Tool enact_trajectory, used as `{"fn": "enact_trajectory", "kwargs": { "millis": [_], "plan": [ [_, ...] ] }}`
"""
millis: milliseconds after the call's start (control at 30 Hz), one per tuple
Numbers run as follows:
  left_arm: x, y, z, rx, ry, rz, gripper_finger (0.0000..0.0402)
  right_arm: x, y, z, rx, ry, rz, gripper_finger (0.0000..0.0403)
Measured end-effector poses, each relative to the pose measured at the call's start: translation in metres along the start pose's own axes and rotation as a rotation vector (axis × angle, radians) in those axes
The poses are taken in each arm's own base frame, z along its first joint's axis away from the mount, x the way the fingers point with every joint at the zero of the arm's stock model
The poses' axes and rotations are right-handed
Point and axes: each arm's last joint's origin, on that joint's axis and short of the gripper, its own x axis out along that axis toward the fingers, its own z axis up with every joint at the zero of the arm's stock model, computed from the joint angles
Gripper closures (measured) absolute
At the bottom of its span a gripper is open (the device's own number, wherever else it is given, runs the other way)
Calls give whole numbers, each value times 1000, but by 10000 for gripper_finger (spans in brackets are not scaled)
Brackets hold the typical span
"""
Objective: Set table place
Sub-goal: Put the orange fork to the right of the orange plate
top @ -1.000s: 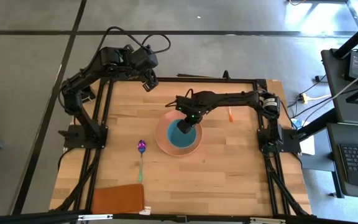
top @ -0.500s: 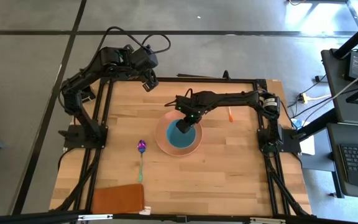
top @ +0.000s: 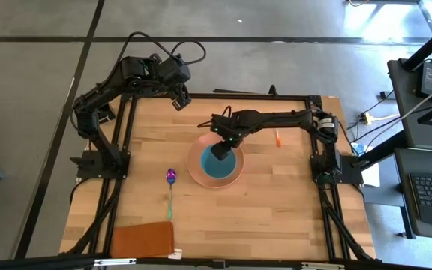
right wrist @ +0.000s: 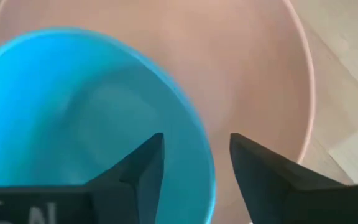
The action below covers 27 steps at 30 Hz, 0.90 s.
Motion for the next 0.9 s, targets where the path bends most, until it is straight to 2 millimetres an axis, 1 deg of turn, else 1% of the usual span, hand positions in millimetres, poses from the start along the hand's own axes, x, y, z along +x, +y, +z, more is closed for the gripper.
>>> {"fn": "enact_trajectory", "kwargs": {
  "millis": [33, 133, 200, 333, 467, 567, 733, 833, 900],
  "plan": [
    [0, 0, 0, 0, 0, 0, 253, -2, 0, 0, -1, -4, 3, 218],
    [0, 0, 0, 0, 0, 0, 253, -18, 4, 3, -4, -41, 28, 218],
    [0, 0, 0, 0, 0, -1, 253, -35, 8, 6, -7, -66, 44, 221],
    [0, 0, 0, 0, 0, -2, 253, -75, 20, 9, -22, -100, 100, 228],
    [0, 0, 0, 0, 0, -3, 253, -108, 37, 1, -62, -69, 154, 232],
    [0, 0, 0, -1, 0, -3, 253, -126, 50, -10, -98, -48, 163, 232],
    [0, 0, 0, -1, 0, -3, 253, -139, 73, -27, -119, -42, 194, 232],
    [0, 0, 1, -5, -7, -5, 253, -141, 86, -39, -167, -33, 208, 232],
    [0, -1, 5, -23, -41, -9, 253, -140, 92, -47, -204, -14, 205, 232]
  ]
}}
